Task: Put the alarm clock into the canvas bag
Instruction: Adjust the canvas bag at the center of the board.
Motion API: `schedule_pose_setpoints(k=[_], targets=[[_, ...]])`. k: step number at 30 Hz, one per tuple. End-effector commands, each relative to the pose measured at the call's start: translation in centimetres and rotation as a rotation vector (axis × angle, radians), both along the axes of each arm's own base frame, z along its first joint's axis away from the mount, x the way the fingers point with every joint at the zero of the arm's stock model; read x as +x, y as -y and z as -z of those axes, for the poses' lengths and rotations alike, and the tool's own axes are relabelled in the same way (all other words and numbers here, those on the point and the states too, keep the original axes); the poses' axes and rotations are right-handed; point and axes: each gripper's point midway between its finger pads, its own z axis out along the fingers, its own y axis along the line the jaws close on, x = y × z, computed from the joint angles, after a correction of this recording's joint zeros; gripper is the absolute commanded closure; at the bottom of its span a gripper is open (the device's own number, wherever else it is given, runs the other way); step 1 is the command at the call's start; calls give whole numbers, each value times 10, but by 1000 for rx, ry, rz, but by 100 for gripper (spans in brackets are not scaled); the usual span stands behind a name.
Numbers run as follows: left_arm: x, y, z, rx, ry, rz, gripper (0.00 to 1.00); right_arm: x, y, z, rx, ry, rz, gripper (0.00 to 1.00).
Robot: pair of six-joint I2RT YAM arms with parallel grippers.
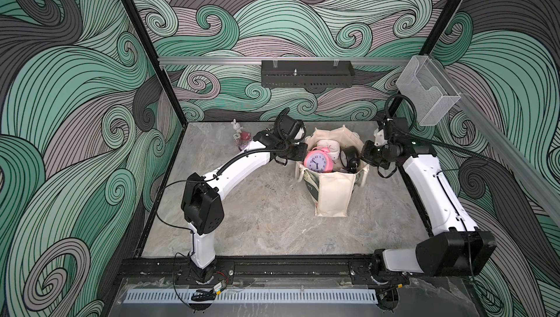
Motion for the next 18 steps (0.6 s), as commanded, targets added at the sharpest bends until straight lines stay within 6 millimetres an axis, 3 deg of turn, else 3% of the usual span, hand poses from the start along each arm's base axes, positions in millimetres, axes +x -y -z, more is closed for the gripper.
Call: schedule_pose_setpoints(k=[1,4,8,12,15,16,18], targets=[[-1,2,-42,-105,67,10,100,9,-9,-15,53,88,-13,100],[-4,6,-46,-128,73,40,94,7,-8,-13,50,92,-8,86],[-6,3,-50,-116,97,55,74,7,-5,-9,45,89,3,71],[-6,-1,-55,-92,130,74,48,7,-3,-3,52,72,16,60],[-5,-7,-61,-60,166,72,19,7,2,-2,43,68,39,43],[-4,-12,-64,-46,185,62,4,6,3,-2,42,71,43,37],[0,-21,-70,-24,219,33,1,6,6,-5,31,81,57,19]])
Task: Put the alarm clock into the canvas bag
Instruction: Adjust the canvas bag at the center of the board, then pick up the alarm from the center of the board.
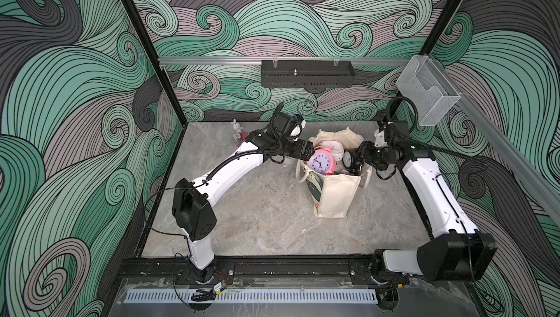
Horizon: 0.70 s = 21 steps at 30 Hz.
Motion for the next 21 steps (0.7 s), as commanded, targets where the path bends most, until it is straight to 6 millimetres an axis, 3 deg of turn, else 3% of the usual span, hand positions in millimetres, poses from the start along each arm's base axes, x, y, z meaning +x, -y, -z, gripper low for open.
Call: schedule_pose_setpoints(k=[1,4,9,15,21], targets=[[6,-22,-34,17,114,-48,1,-2,6,-11,-9,46,23,13],[15,-41,-35,40,121,-114,1,-2,5,-16,-9,60,20,1],[33,-92,-22,107,94,-269,1,-5,6,-24,-13,82,21,0],[52,-140,24,211,5,-338,1,-12,3,-55,-33,169,4,0],[79,-167,78,295,-120,-425,1,-26,-29,-93,-129,262,-127,0]])
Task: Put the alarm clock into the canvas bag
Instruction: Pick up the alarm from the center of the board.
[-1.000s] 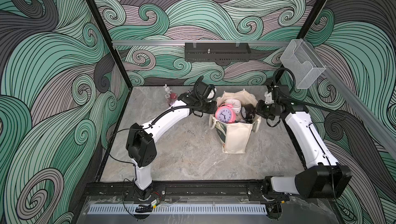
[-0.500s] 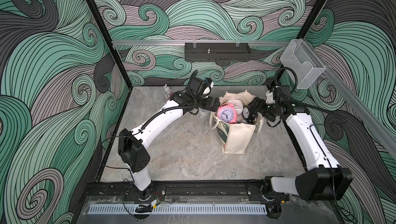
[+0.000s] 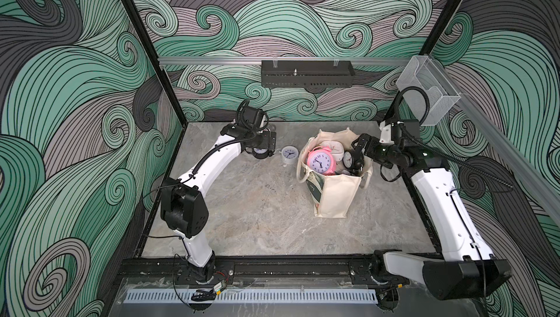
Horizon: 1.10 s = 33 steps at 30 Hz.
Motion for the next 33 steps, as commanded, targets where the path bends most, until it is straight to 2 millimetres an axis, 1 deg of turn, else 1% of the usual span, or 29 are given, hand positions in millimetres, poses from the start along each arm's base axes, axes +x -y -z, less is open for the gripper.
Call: schedule_pose_setpoints(k=[1,2,4,7,11,13,15,19,22,27,33], targets=[[10,-13,31,57,-84,-47,1,-15,-15,-29,-93,80,-75,0],[15,-15,39,64,-96,-55,1,-18,-21,-33,-103,88,-105,0],[26,-18,55,76,-126,-70,1,-26,-40,-38,-117,94,-191,0],[37,-23,75,98,-178,-89,1,-37,-66,-39,-135,85,-307,0],[49,-22,95,106,-237,-94,1,-49,-98,-35,-133,81,-440,0],[54,-22,105,119,-256,-94,1,-55,-112,-29,-143,67,-499,0],[59,-25,114,126,-269,-104,1,-57,-121,-23,-162,53,-535,0],[67,-29,125,130,-275,-133,1,-59,-132,-14,-176,32,-570,0],[73,-30,132,133,-266,-144,1,-59,-138,-12,-173,24,-592,0],[82,-28,141,120,-258,-168,1,-58,-143,-11,-179,21,-605,0],[93,-25,151,103,-240,-182,1,-57,-143,-10,-183,18,-605,0]])
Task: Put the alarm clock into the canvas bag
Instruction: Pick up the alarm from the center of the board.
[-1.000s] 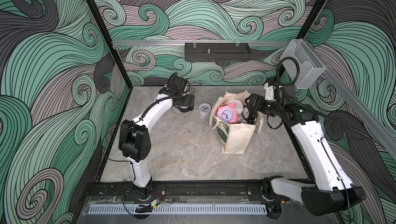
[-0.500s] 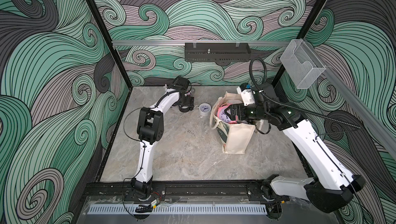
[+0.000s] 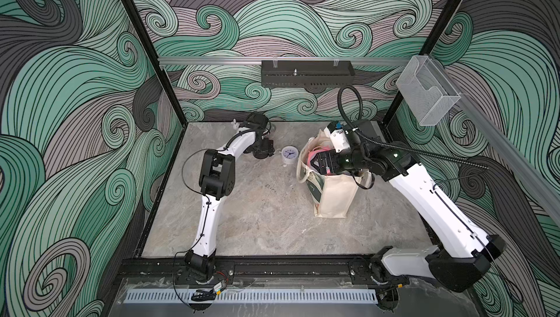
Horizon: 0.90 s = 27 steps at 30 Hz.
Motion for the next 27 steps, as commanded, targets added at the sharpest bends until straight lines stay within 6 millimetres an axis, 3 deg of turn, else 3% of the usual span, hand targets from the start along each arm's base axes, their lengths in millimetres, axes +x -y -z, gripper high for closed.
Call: schedule_pose_setpoints(k=[1,10,21,24,27], targets=[[17,-3,-1,-9,44,-46,1,-1,-1,-7,-4,18,-16,0],[32,-1,9,-21,85,-82,2,1,-3,-1,-11,2,-17,0],[36,-3,13,-13,103,-106,26,1,-2,4,-22,-6,-12,0],[31,-1,8,-28,87,-104,30,1,-1,2,-19,-4,-11,0],[20,6,-13,-95,62,-114,36,4,2,3,-35,6,2,0]])
